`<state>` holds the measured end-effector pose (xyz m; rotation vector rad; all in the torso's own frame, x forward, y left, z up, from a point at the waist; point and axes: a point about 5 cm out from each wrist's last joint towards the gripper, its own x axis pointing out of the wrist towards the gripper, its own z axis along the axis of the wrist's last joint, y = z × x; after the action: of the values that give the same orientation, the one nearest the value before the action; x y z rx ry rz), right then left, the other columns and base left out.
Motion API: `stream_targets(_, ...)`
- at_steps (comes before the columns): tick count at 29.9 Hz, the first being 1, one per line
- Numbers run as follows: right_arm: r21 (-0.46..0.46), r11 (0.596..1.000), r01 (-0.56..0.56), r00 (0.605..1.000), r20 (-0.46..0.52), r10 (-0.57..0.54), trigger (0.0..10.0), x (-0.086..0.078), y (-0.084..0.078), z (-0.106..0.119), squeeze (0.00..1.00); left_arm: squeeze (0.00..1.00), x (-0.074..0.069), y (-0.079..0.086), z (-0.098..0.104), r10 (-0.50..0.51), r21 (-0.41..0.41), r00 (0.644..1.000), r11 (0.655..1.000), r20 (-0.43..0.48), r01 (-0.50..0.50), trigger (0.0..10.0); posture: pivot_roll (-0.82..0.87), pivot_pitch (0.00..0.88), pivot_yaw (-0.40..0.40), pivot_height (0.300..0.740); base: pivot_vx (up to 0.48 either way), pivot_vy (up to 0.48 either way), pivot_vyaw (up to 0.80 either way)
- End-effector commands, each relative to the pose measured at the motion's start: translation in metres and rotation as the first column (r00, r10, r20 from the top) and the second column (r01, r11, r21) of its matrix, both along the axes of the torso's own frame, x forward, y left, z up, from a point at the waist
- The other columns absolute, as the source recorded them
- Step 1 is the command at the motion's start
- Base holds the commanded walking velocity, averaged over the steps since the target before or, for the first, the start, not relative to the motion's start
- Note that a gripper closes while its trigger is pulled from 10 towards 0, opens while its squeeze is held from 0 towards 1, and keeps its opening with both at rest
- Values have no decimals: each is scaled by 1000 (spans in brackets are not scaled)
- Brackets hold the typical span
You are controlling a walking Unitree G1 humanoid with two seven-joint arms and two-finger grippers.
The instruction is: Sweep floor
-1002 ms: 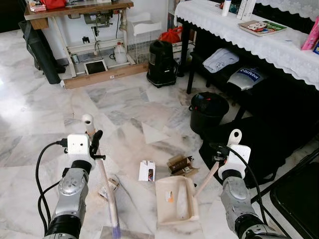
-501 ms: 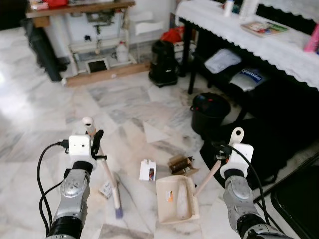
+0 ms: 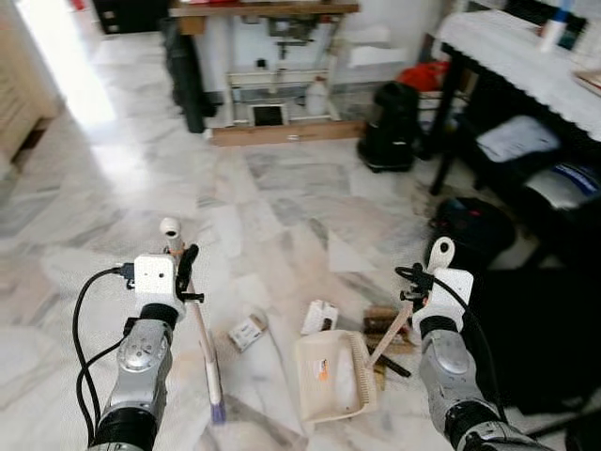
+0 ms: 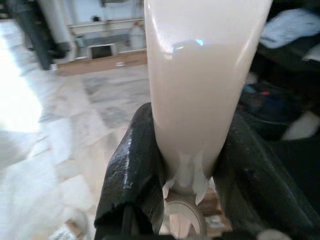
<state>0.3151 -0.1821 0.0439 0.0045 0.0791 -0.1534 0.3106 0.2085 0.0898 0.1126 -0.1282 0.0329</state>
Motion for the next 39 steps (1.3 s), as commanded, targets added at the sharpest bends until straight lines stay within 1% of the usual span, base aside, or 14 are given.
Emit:
stream_targets(1,-5,1000,-3,998,65,3,10000,6,-1,12,0,0,4,-3,11,-13,23,998,1000,54,12,10000,88,0,-5,740,0,0,800)
stream_targets(4,-8,1000,-6,998,67,7,10000,7,-1,13,0,0,4,-3,12,-8,29,998,1000,63,6,10000,87,0,-7,740,0,0,800)
stream_targets(8,-11,1000,-11,998,60,11,10000,7,0,12,0,0,3,-4,9,-17,47,999,999,45,15,10000,88,0,-6,740,0,0,797)
stream_targets(11,-11,1000,-11,998,60,12,10000,7,0,12,0,0,3,-5,8,-18,45,999,999,44,16,10000,88,0,-7,740,0,0,775)
stream_targets(22,-11,1000,-21,998,56,21,10000,8,1,12,0,0,1,3,6,11,66,999,998,32,-13,10000,88,0,-10,740,0,0,790)
stream_targets(39,-9,999,-31,998,52,32,10000,8,2,12,0,0,-2,6,-1,39,68,999,997,5,-39,10000,93,0,-21,740,0,0,794)
